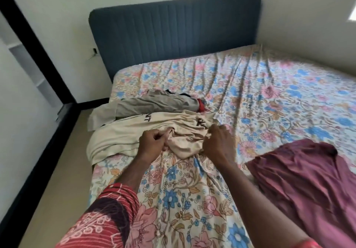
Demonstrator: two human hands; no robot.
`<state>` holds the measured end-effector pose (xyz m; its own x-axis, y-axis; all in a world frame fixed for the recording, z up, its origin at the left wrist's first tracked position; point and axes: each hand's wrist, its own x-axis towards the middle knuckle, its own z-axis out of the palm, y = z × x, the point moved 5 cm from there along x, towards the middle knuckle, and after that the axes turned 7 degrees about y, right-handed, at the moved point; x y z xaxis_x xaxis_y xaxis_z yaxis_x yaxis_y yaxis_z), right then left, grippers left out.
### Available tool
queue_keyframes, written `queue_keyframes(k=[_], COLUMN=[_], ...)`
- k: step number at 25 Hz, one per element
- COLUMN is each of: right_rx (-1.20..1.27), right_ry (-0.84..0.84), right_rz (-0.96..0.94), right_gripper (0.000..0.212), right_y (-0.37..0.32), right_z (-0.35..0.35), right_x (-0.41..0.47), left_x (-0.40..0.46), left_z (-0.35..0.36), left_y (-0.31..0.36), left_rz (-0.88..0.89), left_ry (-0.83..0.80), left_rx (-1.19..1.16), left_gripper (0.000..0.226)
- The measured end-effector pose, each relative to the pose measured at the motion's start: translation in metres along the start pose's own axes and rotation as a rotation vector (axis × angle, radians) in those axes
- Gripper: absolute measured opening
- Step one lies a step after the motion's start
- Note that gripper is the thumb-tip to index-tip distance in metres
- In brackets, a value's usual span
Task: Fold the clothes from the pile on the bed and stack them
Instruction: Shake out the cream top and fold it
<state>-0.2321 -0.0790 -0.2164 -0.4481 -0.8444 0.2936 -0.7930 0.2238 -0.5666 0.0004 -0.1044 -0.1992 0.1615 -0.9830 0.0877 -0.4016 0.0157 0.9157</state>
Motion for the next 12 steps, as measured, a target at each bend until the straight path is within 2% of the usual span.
queue_keyframes(k=[1, 3, 5, 6, 7, 10, 12], right_rx=[0.024, 0.078, 0.16, 0.225, 0.305, 0.556, 0.621], right_ry=[0.025, -0.035, -0.162, -0.165, -0.148, -0.041, -0.133], right_rz=[0.129, 0.356, 0.433, 0.418, 0.383, 0.18, 0.021], right_gripper=[0.043, 0.048, 0.03, 0.018, 0.015, 0.021, 0.018], right_y=[0.013, 0.048, 0.064, 0.064, 0.056, 0.018, -0.009], right_z=[0.002, 0.016, 0.025, 0.024, 0.016, -0.016, -0.019], right_x=[0.007, 0.015, 0.015, 0.012, 0.004, -0.048, -0.103], left_x=[0.003, 0.003, -0.002, -0.007, -0.013, -0.04, -0.059], left_z=[-0.005, -0.005, 0.002, 0.007, 0.014, 0.029, 0.034], left_y=[-0.006, -0.014, -0.015, -0.014, -0.014, -0.01, -0.014], left_rz=[-0.011, -0.018, -0.02, -0.022, -0.026, -0.077, -0.21], left_ry=[-0.005, -0.047, -0.113, -0.155, -0.205, -0.308, -0.373], left_rx=[0.013, 0.056, 0.072, 0.075, 0.072, -0.013, -0.194], left_gripper=[0.02, 0.015, 0.009, 0.006, 0.005, 0.012, 0.029])
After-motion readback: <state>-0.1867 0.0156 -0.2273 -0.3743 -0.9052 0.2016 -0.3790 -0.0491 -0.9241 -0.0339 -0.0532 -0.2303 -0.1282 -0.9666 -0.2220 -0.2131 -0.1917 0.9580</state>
